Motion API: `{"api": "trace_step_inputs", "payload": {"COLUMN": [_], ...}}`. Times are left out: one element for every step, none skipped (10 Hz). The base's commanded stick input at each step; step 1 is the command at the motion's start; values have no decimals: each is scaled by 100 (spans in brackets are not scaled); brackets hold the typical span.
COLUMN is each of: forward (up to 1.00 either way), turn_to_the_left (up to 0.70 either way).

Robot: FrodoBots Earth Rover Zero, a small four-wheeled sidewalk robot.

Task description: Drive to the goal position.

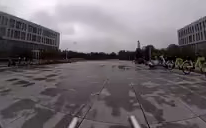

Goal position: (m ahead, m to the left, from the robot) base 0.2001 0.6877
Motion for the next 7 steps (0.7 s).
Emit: {"api": "trace_step_inputs", "payload": {"forward": [70,70,70,70,70,70,70], "turn_to_the_left": [0,0,0,0,0,0,0]}}
